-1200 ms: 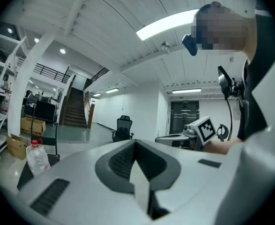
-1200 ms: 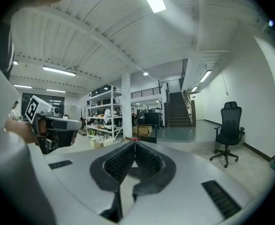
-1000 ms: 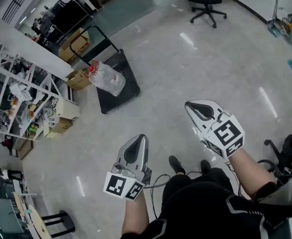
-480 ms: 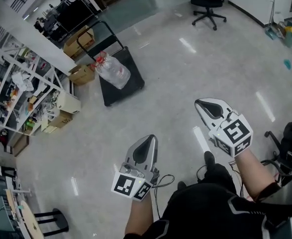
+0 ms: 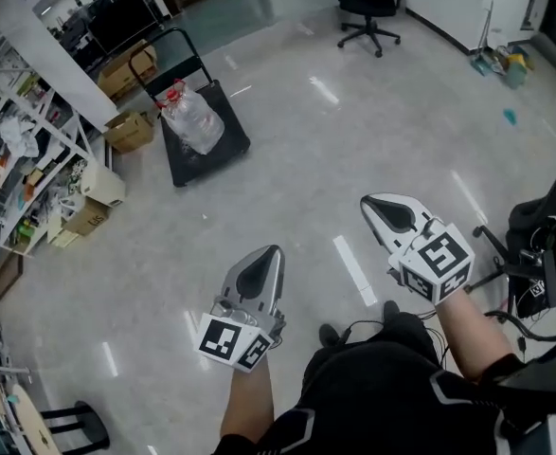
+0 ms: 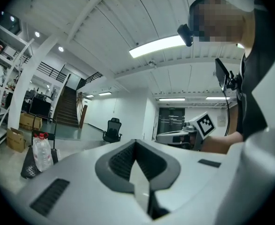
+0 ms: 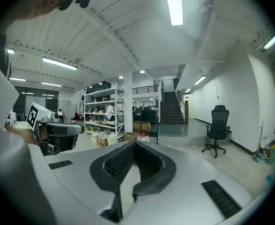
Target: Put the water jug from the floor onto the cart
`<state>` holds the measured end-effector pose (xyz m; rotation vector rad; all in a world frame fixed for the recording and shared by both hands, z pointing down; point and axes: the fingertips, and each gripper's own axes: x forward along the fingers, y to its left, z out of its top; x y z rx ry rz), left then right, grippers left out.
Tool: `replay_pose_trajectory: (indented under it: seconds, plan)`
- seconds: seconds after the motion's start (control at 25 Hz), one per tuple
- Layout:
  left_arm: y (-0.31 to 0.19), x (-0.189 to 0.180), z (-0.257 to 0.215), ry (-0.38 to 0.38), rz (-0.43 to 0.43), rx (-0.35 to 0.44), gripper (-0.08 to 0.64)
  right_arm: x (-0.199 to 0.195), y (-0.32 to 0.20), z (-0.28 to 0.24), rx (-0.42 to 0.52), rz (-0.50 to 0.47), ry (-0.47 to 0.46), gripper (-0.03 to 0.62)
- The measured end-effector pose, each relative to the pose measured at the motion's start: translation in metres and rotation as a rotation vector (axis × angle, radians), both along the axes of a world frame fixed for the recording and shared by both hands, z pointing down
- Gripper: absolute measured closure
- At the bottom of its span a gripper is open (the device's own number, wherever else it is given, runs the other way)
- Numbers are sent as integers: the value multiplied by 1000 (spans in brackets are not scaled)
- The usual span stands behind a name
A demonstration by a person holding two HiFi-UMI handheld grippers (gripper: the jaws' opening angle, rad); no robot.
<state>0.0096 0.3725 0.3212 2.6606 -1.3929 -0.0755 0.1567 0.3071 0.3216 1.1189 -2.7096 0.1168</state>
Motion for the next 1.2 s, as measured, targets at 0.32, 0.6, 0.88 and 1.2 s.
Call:
replay_pose_trajectory:
  seconds: [0.32,0.6,0.88,1.2]
  plan:
    - [41,49,-26,-21,-6,23,569,56,46,-14,8,10,-40,591]
    - [76,139,-44,-58,-24,8,569,147,78,-22,14,-1,-49,591]
    - [117,210,-37,-71,-42,-31,569,214,104,-13,1,-10,-64,591]
    - [147,205,-46,-70,-17,1,569,193,137,-25,21,-20,-75,591]
